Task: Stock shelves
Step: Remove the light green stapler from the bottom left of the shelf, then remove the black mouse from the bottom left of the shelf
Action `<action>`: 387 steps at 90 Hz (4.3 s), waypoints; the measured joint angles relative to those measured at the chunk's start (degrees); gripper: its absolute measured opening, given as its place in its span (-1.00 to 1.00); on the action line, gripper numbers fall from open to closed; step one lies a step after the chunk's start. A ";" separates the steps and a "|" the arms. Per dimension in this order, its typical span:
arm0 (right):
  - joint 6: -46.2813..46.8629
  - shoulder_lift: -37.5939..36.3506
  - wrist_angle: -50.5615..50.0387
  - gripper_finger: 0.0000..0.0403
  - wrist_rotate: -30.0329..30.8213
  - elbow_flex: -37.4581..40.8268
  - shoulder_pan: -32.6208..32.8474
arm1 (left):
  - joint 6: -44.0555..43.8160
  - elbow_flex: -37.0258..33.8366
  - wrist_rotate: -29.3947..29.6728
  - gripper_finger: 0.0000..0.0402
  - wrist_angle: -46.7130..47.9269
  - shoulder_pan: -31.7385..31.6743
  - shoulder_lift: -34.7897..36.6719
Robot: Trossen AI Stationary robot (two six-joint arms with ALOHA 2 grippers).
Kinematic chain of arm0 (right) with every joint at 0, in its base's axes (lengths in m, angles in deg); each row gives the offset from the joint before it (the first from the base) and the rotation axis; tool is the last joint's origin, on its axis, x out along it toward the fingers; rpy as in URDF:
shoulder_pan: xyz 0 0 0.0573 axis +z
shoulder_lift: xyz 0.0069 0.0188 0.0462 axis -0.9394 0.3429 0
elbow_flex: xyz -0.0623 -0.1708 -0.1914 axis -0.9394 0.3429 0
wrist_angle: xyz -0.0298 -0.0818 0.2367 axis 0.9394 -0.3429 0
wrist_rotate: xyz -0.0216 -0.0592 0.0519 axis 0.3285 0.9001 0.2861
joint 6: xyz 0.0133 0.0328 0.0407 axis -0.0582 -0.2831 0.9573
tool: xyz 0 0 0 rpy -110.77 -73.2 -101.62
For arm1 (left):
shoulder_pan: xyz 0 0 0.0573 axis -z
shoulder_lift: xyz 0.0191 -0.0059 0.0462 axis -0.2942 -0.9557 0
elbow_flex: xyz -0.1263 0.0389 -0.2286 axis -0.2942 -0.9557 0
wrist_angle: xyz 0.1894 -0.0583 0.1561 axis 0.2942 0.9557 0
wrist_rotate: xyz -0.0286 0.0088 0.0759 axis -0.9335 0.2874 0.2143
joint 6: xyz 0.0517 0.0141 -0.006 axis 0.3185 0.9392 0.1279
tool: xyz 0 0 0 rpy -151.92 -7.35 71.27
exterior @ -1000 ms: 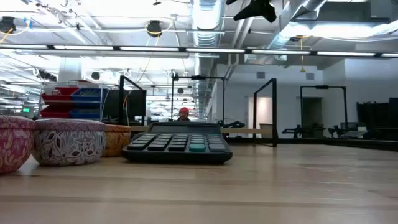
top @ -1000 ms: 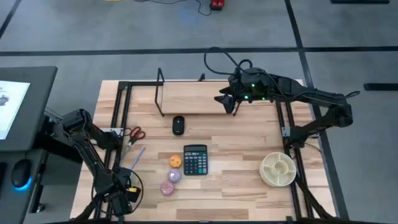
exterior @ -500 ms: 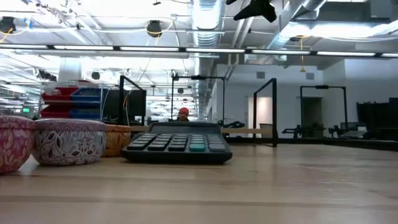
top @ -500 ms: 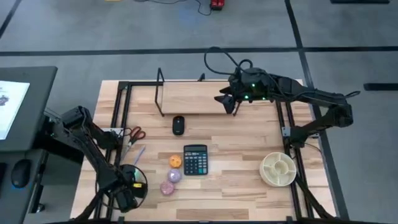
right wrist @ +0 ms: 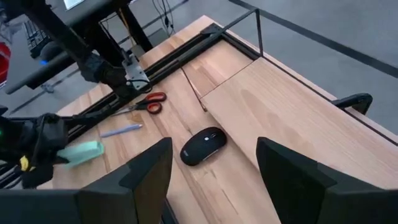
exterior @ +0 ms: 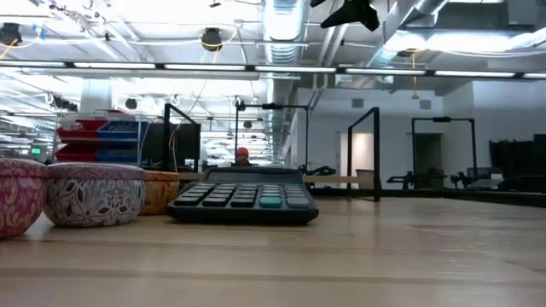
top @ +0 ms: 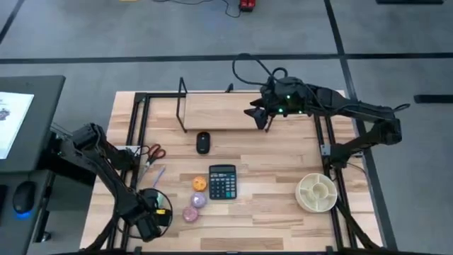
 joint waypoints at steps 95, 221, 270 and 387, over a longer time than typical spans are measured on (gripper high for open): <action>-0.62 0.02 -0.07 0.11 -0.07 0.00 0.27 | -0.45 -0.02 -3.27 -0.28 -3.25 0.20 -2.82; -8.06 0.04 -0.88 0.11 -0.09 0.00 0.58 | 3.83 0.46 10.67 0.14 3.96 -3.70 28.04; -2.29 -0.10 -7.82 0.11 -0.63 0.00 1.54 | 30.83 7.17 30.84 0.14 7.53 -37.16 27.47; -23.94 -0.26 -26.21 0.11 -6.91 0.00 1.17 | 46.29 7.17 12.00 0.65 -12.13 -62.48 -4.39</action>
